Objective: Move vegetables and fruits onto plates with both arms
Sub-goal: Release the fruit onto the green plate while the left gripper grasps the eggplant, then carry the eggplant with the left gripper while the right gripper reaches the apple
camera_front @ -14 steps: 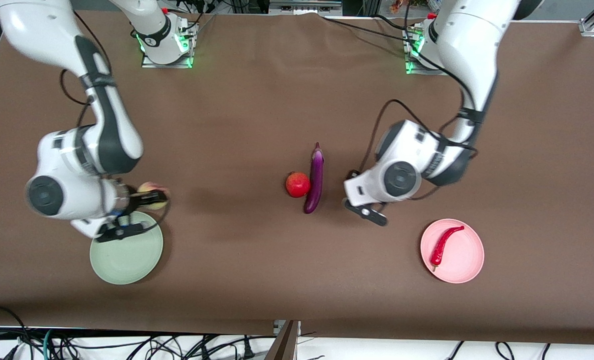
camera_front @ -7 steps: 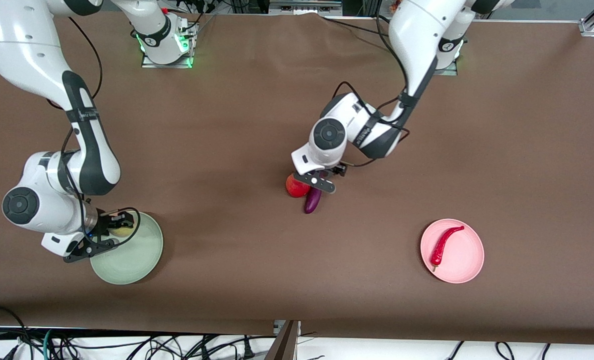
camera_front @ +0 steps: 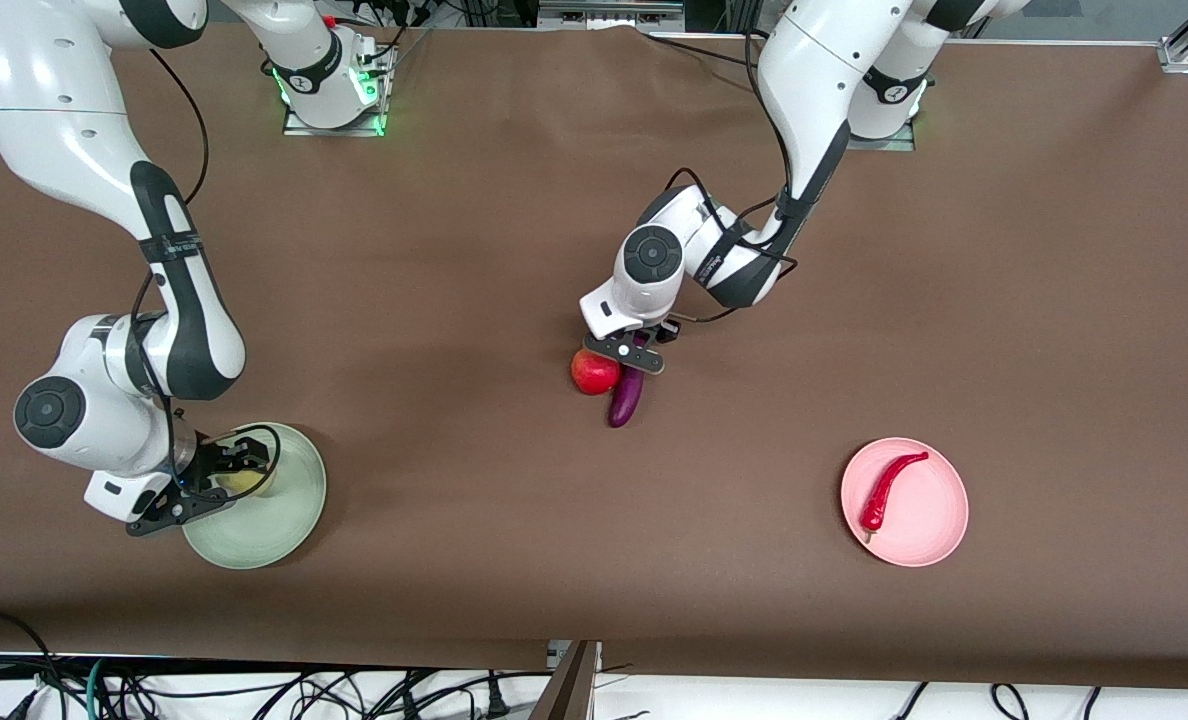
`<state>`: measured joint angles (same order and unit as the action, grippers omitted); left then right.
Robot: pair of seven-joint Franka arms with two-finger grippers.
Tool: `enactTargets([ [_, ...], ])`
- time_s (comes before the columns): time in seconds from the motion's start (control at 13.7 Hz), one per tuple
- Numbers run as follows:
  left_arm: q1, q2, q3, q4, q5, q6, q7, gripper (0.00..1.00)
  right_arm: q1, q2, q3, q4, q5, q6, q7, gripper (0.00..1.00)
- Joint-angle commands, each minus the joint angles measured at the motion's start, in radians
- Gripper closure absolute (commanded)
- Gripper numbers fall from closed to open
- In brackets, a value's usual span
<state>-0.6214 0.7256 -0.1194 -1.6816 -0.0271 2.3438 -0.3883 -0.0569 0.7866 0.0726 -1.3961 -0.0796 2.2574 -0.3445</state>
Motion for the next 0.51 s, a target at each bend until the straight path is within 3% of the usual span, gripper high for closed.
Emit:
enactTargets([
  [0.0,0.005,-0.054,0.035,-0.007,-0.001,-0.067,-0.011,0.95,0.008,-0.043,0.059,-0.006,0.035,-0.018,-0.002,0.01],
  [0.15,0.008,-0.093,0.095,0.005,-0.001,-0.151,-0.004,0.95,0.009,-0.05,0.107,-0.006,0.07,-0.053,0.082,0.01],
  [0.44,0.008,-0.199,0.223,0.025,0.001,-0.296,0.011,0.95,0.011,-0.067,0.281,-0.017,0.075,-0.145,0.428,0.01],
])
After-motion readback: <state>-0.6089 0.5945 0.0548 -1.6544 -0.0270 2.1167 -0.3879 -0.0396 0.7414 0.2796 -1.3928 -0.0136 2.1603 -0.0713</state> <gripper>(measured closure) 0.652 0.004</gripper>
